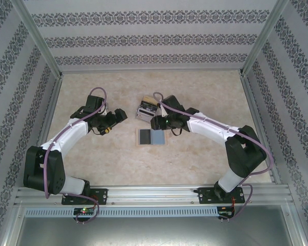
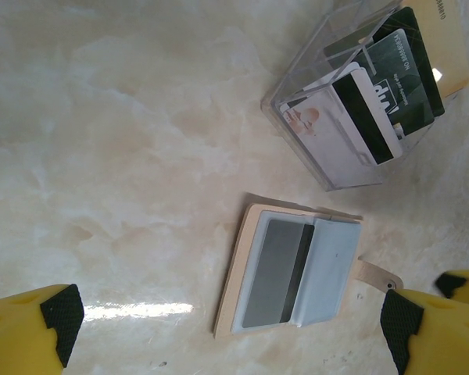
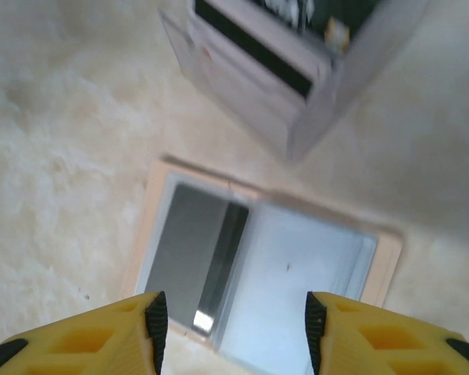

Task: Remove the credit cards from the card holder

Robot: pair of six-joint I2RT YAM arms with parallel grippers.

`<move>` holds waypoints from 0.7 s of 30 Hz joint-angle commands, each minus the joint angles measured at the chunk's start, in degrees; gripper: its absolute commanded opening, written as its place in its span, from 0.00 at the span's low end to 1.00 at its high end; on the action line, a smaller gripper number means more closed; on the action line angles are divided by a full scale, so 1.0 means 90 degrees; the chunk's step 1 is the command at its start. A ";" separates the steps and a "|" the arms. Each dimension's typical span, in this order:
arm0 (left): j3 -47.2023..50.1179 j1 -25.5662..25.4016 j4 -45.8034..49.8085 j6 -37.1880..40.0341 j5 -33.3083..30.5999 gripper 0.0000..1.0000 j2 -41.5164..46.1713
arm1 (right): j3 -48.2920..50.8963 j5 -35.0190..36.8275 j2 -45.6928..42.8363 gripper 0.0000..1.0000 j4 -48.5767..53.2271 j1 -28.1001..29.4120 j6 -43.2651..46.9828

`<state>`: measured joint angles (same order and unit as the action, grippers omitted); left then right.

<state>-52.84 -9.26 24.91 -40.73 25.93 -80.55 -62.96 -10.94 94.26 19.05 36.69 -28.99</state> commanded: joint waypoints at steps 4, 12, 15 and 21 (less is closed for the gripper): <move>-0.0028 0.0042 0.0035 0.0197 0.0124 1.00 -0.0158 | -0.0029 -0.0408 0.0471 0.45 -0.0675 0.0246 -0.1452; -0.0044 -0.0069 -0.0022 0.0121 0.0161 1.00 -0.0281 | -0.0380 -0.0644 0.1199 0.40 -0.0891 0.0273 -0.1831; -0.0085 -0.0145 -0.0062 0.0111 0.0264 0.99 -0.0385 | -0.0412 -0.0602 0.1354 0.39 -0.0917 0.0267 -0.1960; -0.0251 -0.0326 -0.0096 0.0085 0.0338 0.97 -0.0694 | -0.0336 -0.0768 0.1615 0.39 -0.1023 0.0195 -0.2134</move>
<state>-53.06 -11.20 24.86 -40.49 27.92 -85.76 -65.17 -16.36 107.63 10.61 38.74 -46.24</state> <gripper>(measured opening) 0.970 0.392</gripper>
